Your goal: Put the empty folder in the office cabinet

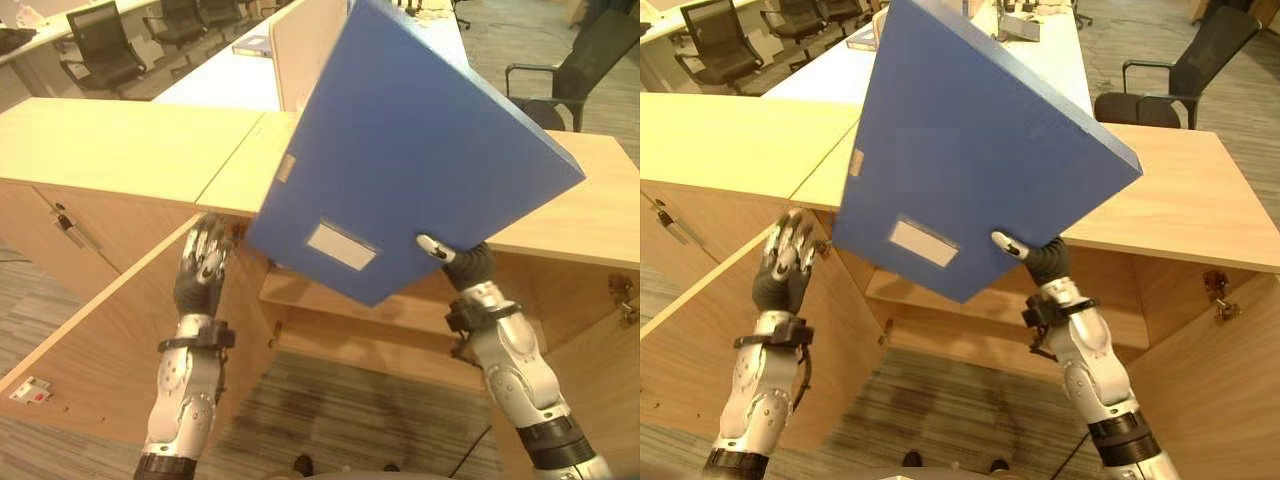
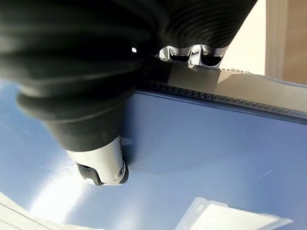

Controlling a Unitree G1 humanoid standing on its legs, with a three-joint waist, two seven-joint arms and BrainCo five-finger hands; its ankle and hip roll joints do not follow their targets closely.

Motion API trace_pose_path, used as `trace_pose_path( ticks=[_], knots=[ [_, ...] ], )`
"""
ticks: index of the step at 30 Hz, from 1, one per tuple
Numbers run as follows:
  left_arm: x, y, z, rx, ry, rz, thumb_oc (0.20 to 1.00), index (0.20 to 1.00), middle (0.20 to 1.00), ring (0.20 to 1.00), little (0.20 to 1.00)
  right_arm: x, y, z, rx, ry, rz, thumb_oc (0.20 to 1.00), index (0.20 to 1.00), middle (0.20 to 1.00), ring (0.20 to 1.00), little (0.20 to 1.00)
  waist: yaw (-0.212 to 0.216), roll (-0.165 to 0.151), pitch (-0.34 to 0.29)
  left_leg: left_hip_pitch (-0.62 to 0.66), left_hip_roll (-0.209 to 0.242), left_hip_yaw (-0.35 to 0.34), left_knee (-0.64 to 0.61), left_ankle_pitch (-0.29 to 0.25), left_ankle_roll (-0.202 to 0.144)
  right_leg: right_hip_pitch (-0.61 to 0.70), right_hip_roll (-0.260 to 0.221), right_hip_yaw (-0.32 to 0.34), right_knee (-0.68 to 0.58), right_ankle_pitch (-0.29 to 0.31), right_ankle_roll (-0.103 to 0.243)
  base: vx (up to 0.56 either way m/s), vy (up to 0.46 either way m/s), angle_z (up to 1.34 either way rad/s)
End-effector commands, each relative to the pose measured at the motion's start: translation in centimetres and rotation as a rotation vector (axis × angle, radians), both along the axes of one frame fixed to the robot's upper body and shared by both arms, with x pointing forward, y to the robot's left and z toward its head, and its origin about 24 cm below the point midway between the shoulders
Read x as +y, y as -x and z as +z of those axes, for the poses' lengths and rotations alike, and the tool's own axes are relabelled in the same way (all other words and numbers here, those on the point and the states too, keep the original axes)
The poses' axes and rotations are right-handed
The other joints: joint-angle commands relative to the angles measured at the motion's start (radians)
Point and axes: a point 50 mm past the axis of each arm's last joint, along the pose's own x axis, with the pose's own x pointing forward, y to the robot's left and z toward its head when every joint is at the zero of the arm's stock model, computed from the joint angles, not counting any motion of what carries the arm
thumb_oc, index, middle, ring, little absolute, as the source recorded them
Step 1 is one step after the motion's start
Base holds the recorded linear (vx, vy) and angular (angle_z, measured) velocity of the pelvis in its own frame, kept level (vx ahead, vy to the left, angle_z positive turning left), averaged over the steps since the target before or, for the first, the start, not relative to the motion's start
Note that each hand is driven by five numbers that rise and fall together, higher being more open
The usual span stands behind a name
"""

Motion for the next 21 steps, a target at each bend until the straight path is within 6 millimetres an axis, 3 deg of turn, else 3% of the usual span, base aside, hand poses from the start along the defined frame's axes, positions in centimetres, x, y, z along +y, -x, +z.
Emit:
trace_pose_path(
  ticks=[1,8,15,17,18,21],
  knots=[
    [0.4,-0.3,1.4,-0.088,-0.052,-0.163,1.000,1.000,1.000,1.000,1.000,0.3,0.8,4.3,-0.259,0.022,0.002,0.200,0.200,0.200,0.200,0.200,0.032,-0.020,0.004,0.094,0.064,0.023,0.013,-0.121,-0.039,0.002,-0.084,0.007,0.044,-0.067,0.079,0.00,0.000,0.00],
    [1.9,4.4,-4.8,0.228,-0.005,-0.429,1.000,1.000,1.000,1.000,1.000,0.0,1.3,3.9,-0.232,0.091,0.079,0.200,0.200,0.200,0.200,0.200,0.043,-0.009,0.014,0.072,0.061,0.016,0.013,-0.112,-0.036,-0.012,-0.082,0.006,0.039,-0.060,0.081,-0.01,0.005,0.01],
    [2.4,6.6,-8.2,0.436,-0.119,-0.491,1.000,1.000,1.000,1.000,1.000,0.4,1.2,1.8,-0.130,0.153,0.120,0.200,0.200,0.200,0.200,0.200,0.045,-0.006,0.021,0.064,0.061,0.007,0.013,-0.106,-0.035,-0.020,-0.082,0.004,0.043,-0.059,0.081,0.00,0.000,0.03],
    [2.5,7.2,-9.4,0.508,-0.201,-0.493,1.000,1.000,1.000,1.000,1.000,0.3,1.1,0.7,-0.078,0.181,0.117,0.200,0.200,0.200,0.200,0.200,0.044,-0.004,0.020,0.067,0.062,0.005,0.014,-0.118,-0.036,-0.015,-0.080,0.004,0.041,-0.068,0.082,0.02,-0.002,0.00],
    [2.5,7.4,-10.4,0.575,-0.297,-0.486,1.000,1.000,1.000,1.000,1.000,0.1,0.7,-1.0,-0.005,0.217,0.099,0.200,0.200,0.200,0.200,0.200,0.042,-0.005,0.024,0.066,0.062,0.005,0.015,-0.117,-0.037,-0.018,-0.079,0.003,0.043,-0.069,0.081,0.00,0.000,0.00],
    [2.3,7.8,-12.1,0.663,-0.367,-0.450,1.000,1.000,1.000,1.000,1.000,-0.5,0.8,-3.9,0.129,0.287,0.086,0.200,0.200,0.200,0.200,0.200,0.039,-0.008,0.029,0.062,0.063,0.003,0.016,-0.116,-0.038,-0.024,-0.080,-0.001,0.052,-0.071,0.082,0.00,0.000,0.00]
  ],
)
